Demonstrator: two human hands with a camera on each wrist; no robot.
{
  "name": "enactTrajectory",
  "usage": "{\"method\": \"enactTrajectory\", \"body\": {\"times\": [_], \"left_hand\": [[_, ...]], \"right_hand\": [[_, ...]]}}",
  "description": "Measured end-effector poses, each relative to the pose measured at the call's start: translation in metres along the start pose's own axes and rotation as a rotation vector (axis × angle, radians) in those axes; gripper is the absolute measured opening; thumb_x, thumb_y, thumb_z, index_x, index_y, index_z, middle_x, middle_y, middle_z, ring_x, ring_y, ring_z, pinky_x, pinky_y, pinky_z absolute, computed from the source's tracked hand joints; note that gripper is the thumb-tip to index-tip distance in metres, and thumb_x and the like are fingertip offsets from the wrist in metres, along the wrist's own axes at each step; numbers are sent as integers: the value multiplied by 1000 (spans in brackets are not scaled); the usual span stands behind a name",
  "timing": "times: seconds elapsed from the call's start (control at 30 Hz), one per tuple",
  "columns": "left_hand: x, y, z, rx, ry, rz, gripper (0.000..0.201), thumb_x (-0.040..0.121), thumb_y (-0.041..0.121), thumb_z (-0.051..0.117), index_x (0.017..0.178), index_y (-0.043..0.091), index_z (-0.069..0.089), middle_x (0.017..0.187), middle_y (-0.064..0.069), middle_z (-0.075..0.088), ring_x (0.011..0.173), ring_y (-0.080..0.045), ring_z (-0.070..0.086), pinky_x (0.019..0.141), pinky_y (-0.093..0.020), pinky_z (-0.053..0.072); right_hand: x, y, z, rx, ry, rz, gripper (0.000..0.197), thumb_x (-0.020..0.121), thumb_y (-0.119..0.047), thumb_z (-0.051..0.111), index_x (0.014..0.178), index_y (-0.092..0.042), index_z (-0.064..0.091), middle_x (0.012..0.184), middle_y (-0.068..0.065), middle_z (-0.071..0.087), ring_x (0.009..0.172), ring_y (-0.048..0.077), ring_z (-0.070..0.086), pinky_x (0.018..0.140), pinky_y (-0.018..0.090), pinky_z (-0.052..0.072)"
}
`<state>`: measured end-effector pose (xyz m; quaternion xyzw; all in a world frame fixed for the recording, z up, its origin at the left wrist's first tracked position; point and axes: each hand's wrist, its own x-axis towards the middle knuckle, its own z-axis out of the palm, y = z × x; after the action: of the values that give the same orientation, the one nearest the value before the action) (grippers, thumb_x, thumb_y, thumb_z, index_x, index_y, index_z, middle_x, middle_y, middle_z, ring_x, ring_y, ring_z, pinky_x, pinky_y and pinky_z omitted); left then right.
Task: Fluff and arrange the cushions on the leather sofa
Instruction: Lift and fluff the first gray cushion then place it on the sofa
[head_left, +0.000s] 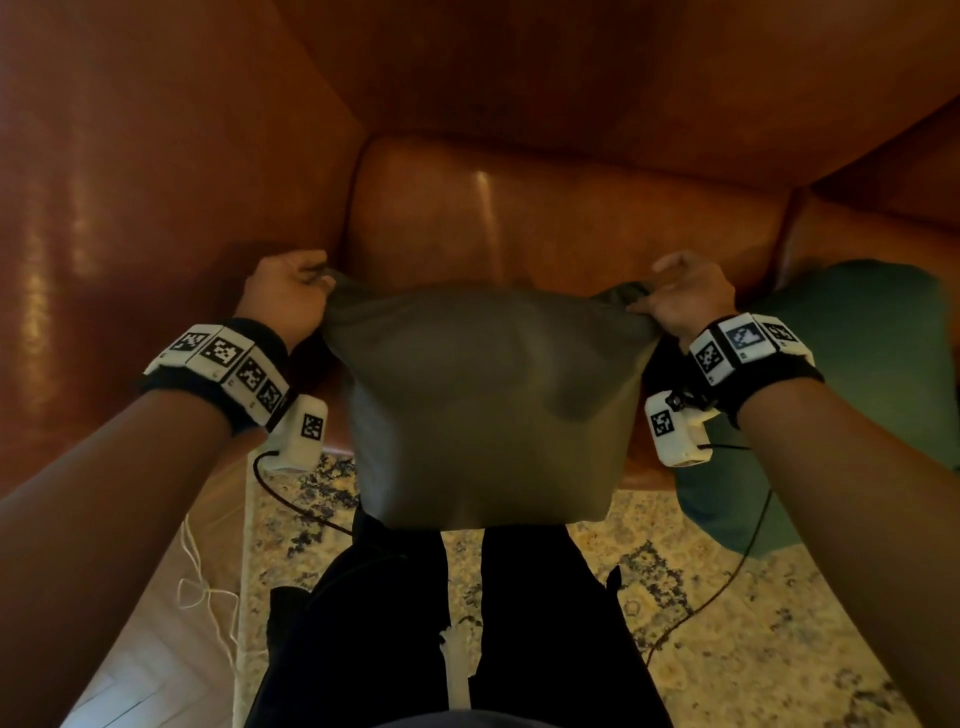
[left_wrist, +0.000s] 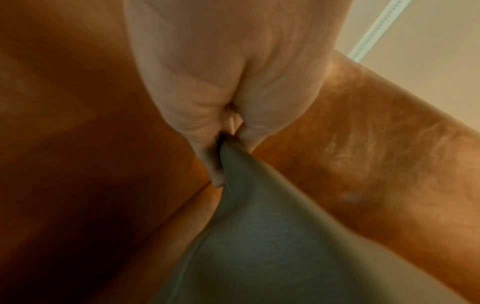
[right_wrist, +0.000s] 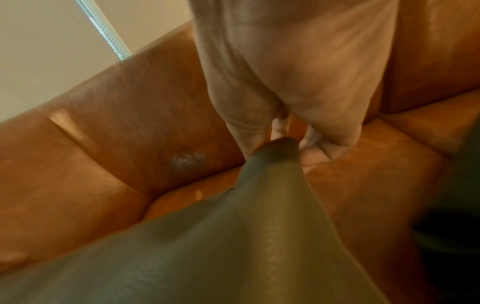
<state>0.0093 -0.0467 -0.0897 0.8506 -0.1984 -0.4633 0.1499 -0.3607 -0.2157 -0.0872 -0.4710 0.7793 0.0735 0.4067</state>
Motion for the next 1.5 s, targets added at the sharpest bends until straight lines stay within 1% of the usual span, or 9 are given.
{"method": "enactTrajectory", "body": {"times": [0.2,0.57,0.7,0.8,0.93,1.0,1.17,1.33,1.5], "left_hand": [[-8,2,-5,89,-28,55,41,99,18,67,139,22,60,132,-3,67,124,-18,60,112,-35,45],[-23,-2,-1,191,-7,119,37,100,23,65,137,25,60,130,-5,69,125,-21,61,105,-27,44],[-17,-7,-4,196,-10,62,36,103,30,59,138,30,57,134,-9,64,129,-27,57,110,-40,45],[-13,-8,-5,262,-2,-40,47,101,42,59,144,28,50,137,-14,59,130,-34,54,108,-44,45],[-12,0,-5,234,8,-88,56,97,41,67,145,22,48,138,-15,57,122,-32,58,99,-38,46],[-11,4,-4,191,30,-44,51,96,33,69,142,22,50,127,-12,61,110,-23,57,94,-33,45],[-13,11,-5,180,31,-18,50,95,31,72,140,25,52,128,-12,62,117,-27,59,93,-32,44],[-13,5,-6,183,14,-17,50,94,33,73,140,25,53,118,-8,65,108,-25,62,94,-35,49],[-11,5,-4,205,0,11,47,95,24,72,138,27,54,126,-11,64,118,-28,60,103,-40,49]], "right_hand": [[7,-2,-1,-1,65,-13,35,80,-10,85,107,-25,69,89,-11,63,102,17,66,94,35,58],[28,-4,3,89,116,-21,19,89,-19,80,80,-30,66,105,-4,72,106,18,66,99,39,56],[30,-1,1,-65,114,-66,7,98,-14,66,96,-20,68,109,3,72,113,24,67,100,37,54],[21,-1,-3,-142,92,9,30,106,-31,57,123,-8,65,123,12,66,116,29,64,88,33,45],[5,3,-6,-307,-98,-8,48,98,-53,64,97,-5,62,101,12,63,89,27,61,74,29,46],[2,2,-7,-362,-129,-45,43,94,-43,74,92,0,67,96,12,67,82,23,62,67,29,48],[-3,-10,0,-481,-37,-190,28,103,-26,62,127,-14,71,125,12,68,117,32,62,108,47,48],[1,-11,12,-416,-20,-124,35,107,-22,56,140,-15,63,134,19,63,119,35,63,94,40,53],[22,-7,4,-171,33,-18,33,90,-7,76,121,-12,64,119,11,64,111,28,64,96,37,56]]}}
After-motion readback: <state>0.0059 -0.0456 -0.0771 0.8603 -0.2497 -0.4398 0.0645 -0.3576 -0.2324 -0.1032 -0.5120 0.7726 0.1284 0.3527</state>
